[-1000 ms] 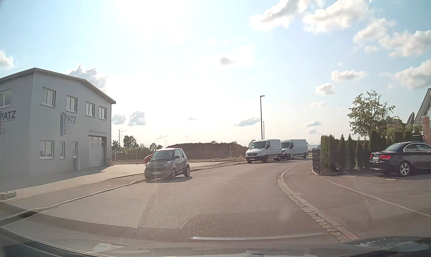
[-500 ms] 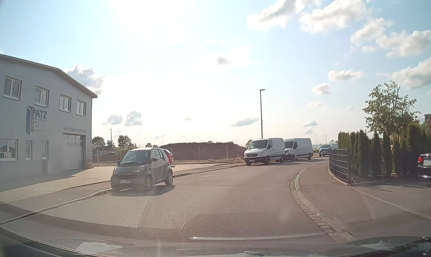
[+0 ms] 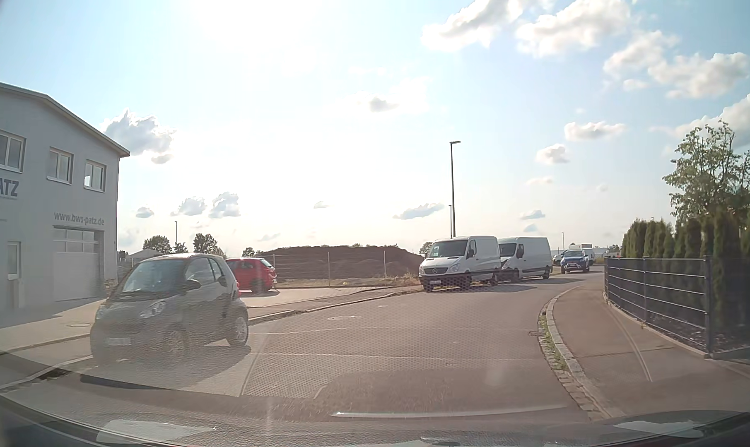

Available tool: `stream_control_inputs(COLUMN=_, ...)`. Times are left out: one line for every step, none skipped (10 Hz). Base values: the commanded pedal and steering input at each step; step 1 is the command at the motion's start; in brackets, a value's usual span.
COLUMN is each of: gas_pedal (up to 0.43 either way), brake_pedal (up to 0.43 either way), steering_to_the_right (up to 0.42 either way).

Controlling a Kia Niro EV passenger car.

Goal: Follow the waypoints while adhering to traffic rules and regulations

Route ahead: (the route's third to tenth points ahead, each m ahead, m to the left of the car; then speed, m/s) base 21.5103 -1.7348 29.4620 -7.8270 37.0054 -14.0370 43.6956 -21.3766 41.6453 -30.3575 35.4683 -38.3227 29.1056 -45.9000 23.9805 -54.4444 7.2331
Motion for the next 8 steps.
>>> stream_control_inputs(gas_pedal=0.0, brake_pedal=0.116, steering_to_the_right=0.045)
stream_control_inputs(gas_pedal=0.0, brake_pedal=0.116, steering_to_the_right=0.053)
stream_control_inputs(gas_pedal=0.0, brake_pedal=0.116, steering_to_the_right=0.061)
stream_control_inputs(gas_pedal=0.0, brake_pedal=0.116, steering_to_the_right=0.066)
stream_control_inputs(gas_pedal=0.0, brake_pedal=0.116, steering_to_the_right=0.069)
stream_control_inputs(gas_pedal=0.0, brake_pedal=0.104, steering_to_the_right=0.074)
stream_control_inputs(gas_pedal=0.0, brake_pedal=0.104, steering_to_the_right=0.081)
stream_control_inputs(gas_pedal=0.0, brake_pedal=0.091, steering_to_the_right=0.093)
